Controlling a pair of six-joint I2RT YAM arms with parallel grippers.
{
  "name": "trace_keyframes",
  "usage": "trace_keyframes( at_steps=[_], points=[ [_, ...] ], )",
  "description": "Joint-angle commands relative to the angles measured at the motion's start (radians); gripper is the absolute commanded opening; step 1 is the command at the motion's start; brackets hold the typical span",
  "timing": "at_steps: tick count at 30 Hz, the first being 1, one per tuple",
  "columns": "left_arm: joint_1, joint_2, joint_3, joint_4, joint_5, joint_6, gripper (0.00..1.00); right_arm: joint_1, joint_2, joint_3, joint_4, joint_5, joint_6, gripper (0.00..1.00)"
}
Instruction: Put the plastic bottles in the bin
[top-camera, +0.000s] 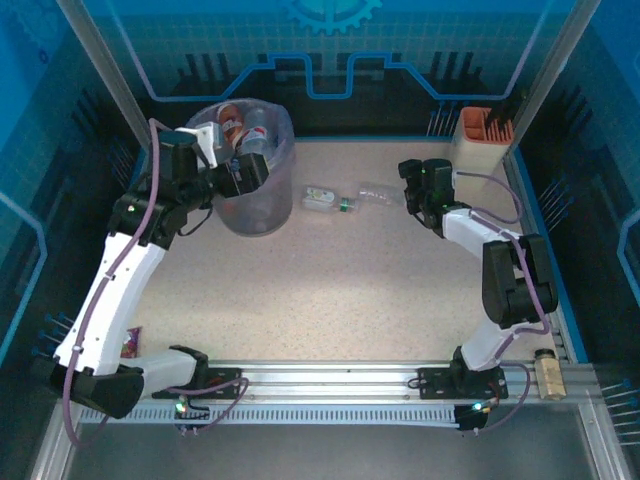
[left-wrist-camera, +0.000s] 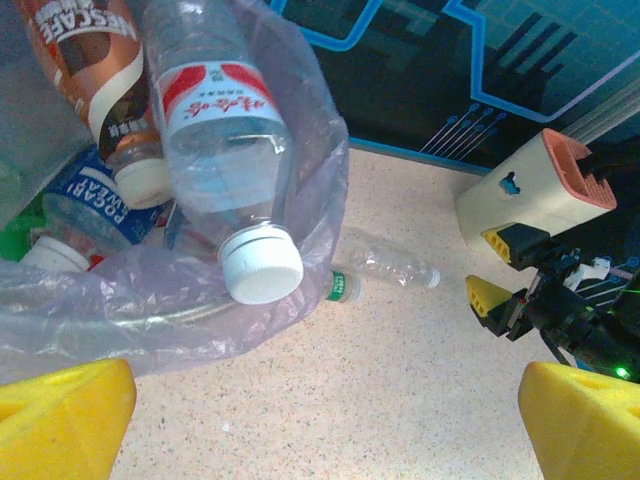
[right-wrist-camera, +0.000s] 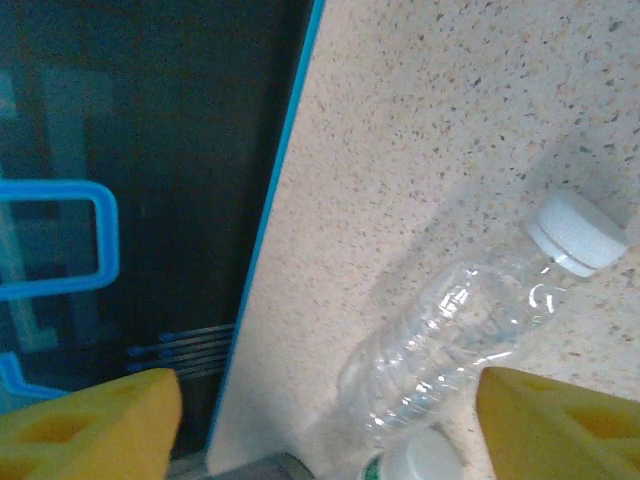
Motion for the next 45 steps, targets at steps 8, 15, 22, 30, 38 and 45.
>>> trace_keyframes(
  at_steps=[8, 15, 22, 30, 38, 45],
  points=[
    [-0.008, -0.052, -0.061, 0.046, -0.079, -0.069, 0.99, 0.041, 0.148, 0.115, -0.1, 0.061, 0.083, 1.0],
    [-0.008, -0.059, -0.069, 0.031, -0.102, -0.066, 0.99, 0.049, 0.257, 0.245, -0.228, 0.048, 0.164, 1.0],
    [-0.008, -0.063, -0.08, 0.028, -0.12, -0.067, 0.99, 0.045, 0.319, 0.302, -0.297, 0.044, 0.216, 1.0],
    [-0.008, -0.063, -0.075, 0.03, -0.14, -0.069, 0.99, 0.04, 0.398, 0.372, -0.328, 0.03, 0.251, 0.97],
    [-0.008, -0.074, -0.074, 0.03, -0.162, -0.075, 0.99, 0.037, 0.438, 0.367, -0.283, 0.02, 0.283, 0.83],
    [-0.007, -0.096, -0.085, 0.033, -0.197, -0.078, 0.99, 0.03, 0.417, 0.345, -0.261, 0.029, 0.275, 0.7]
  ],
)
